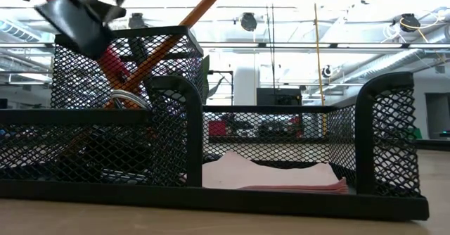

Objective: Pick and place office supplies into organizer
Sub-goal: Put the black binder clip into the black desk organizer

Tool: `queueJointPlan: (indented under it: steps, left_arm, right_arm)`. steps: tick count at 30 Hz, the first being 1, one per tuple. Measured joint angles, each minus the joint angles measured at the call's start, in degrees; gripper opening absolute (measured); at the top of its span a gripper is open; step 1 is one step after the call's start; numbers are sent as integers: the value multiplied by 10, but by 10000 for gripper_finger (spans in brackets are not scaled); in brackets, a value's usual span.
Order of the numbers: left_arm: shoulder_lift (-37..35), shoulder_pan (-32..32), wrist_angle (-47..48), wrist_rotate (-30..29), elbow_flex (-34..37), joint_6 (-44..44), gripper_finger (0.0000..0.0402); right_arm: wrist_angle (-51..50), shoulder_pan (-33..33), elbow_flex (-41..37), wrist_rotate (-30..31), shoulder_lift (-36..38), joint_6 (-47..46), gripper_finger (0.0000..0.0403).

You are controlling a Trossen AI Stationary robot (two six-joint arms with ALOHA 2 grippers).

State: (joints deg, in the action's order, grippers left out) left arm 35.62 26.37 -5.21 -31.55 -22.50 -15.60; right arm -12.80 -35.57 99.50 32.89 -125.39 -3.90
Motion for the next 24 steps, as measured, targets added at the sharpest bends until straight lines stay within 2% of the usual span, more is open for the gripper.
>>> queueJointPlan:
  steps: [9, 15, 24]
  left_arm:
    - [0, 0, 21, 5, 0, -29, 371]
    - [0, 0, 22, 5, 0, -37, 366]
    - [0, 0, 21, 4, -1, -56, 369]
  right_arm:
    - [-11, 15, -5, -5, -2, 2, 3]
    - [-15, 27, -5, -80, -1, -14, 8]
    - [-13, 32, -6, -59, -1, -7, 77]
